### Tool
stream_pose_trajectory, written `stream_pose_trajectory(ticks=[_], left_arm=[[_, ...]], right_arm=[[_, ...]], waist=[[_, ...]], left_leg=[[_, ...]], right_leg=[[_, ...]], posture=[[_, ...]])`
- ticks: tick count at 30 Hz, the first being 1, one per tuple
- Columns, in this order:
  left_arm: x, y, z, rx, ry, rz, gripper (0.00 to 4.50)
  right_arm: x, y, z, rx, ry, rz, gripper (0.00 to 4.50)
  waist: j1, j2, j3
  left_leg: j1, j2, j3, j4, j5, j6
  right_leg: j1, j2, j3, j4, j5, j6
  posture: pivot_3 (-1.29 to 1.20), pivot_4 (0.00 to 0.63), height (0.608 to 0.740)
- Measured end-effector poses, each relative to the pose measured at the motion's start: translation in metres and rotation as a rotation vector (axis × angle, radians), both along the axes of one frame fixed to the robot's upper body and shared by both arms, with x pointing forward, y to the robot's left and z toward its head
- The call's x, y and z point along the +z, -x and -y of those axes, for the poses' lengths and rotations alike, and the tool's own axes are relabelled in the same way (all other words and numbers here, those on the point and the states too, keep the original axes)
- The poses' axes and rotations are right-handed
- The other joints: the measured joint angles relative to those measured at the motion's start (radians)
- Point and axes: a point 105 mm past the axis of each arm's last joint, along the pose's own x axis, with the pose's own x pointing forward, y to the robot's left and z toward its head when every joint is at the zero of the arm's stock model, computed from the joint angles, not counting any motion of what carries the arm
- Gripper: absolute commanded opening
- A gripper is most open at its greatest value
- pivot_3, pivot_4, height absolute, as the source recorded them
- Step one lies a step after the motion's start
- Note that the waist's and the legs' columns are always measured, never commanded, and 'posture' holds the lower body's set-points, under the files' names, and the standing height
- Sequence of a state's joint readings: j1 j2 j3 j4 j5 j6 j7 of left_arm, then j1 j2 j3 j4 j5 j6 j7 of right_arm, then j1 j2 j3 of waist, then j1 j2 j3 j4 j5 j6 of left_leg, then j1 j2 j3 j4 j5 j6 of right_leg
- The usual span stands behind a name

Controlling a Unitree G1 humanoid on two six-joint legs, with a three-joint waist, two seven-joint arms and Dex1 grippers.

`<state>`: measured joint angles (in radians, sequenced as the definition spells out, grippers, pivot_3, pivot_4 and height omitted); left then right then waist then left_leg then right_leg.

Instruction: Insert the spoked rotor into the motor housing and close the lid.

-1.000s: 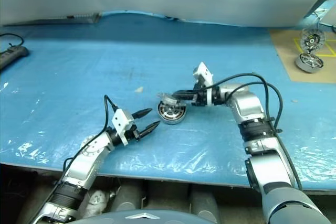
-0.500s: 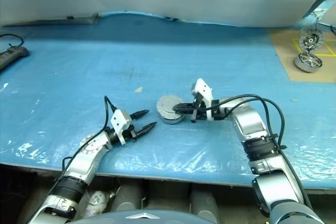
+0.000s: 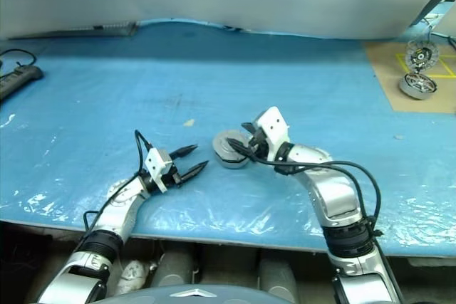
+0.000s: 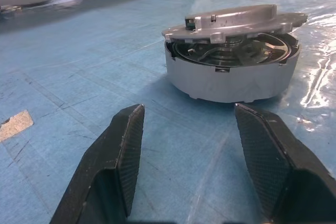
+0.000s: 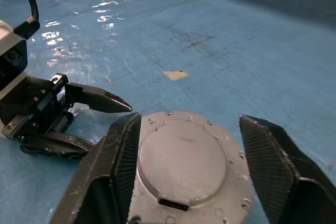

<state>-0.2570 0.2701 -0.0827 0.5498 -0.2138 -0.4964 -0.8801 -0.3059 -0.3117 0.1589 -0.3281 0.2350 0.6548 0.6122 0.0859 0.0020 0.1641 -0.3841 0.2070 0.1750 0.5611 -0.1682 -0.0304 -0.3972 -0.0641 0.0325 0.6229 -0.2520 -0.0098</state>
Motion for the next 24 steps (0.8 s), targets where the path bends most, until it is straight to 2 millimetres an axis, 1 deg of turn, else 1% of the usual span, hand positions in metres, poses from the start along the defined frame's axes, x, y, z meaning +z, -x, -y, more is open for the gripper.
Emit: stream_pose_trajectory(ticks=[1,2,5,11,17,19,22,24], left_arm=[[0.0,0.0,0.001,-0.001,0.001,0.002,2.96],[0.0,0.0,0.002,-0.002,0.002,0.004,2.96],[0.001,0.0,0.003,-0.005,0.001,0.008,2.96],[0.002,-0.001,0.003,-0.002,-0.002,0.012,2.96],[0.006,0.0,0.005,0.027,-0.003,-0.013,2.96],[0.008,-0.001,0.007,0.027,-0.008,-0.022,2.96],[0.012,-0.002,0.009,0.026,-0.01,-0.025,2.96],[0.013,-0.002,0.009,0.03,-0.012,-0.029,2.96]], right_arm=[[-0.002,0.001,-0.006,0.005,-0.007,-0.006,4.38],[-0.003,0.002,-0.01,0.009,-0.011,-0.009,4.45],[-0.011,-0.002,-0.016,-0.006,-0.009,-0.032,4.45],[-0.025,-0.015,-0.011,-0.059,0.01,-0.044,4.45],[-0.03,-0.014,-0.004,-0.067,0.024,-0.026,4.45],[-0.03,-0.013,-0.002,-0.063,0.031,-0.011,4.45],[-0.031,-0.011,-0.001,-0.051,0.052,0.017,3.84],[-0.032,-0.009,-0.004,-0.037,0.055,0.026,3.21]], waist=[[0.0,0.0,0.0],[0.0,0.0,0.0],[0.002,0.0,0.0],[0.004,0.0,0.0],[0.005,0.0,0.0],[0.006,0.0,0.0],[0.005,-0.001,0.0],[0.005,-0.001,0.0]], left_leg=[[-0.001,-0.001,0.0,0.0,0.0,0.0],[-0.001,-0.001,0.0,0.0,0.0,0.0],[-0.002,-0.002,0.0,0.0,0.0,0.0],[-0.003,-0.002,0.0,-0.001,0.0,0.0],[-0.008,-0.002,0.0,0.0,0.0,0.0],[-0.01,-0.002,0.0,0.0,0.0,0.0],[-0.011,-0.002,0.0,0.0,0.0,-0.001],[-0.011,-0.002,0.0,0.0,0.0,-0.001]], right_leg=[[0.0,-0.001,0.0,0.0,0.0,-0.001],[0.0,-0.002,0.0,0.0,0.001,-0.001],[0.0,-0.004,0.0,-0.001,0.001,-0.001],[-0.001,-0.004,-0.001,-0.001,0.0,0.0],[-0.004,-0.004,-0.002,-0.003,0.0,0.001],[-0.004,-0.004,-0.003,-0.004,0.002,0.004],[-0.005,-0.004,-0.003,-0.004,0.002,0.005],[-0.006,-0.003,-0.004,-0.004,0.002,0.005]], posture=[[0.0,0.15,0.74],[0.0,0.15,0.74],[0.0,0.15,0.74],[0.0,0.15,0.74],[0.0,0.15,0.74],[0.0,0.15,0.74],[0.0,0.15,0.74],[0.0,0.15,0.74]])
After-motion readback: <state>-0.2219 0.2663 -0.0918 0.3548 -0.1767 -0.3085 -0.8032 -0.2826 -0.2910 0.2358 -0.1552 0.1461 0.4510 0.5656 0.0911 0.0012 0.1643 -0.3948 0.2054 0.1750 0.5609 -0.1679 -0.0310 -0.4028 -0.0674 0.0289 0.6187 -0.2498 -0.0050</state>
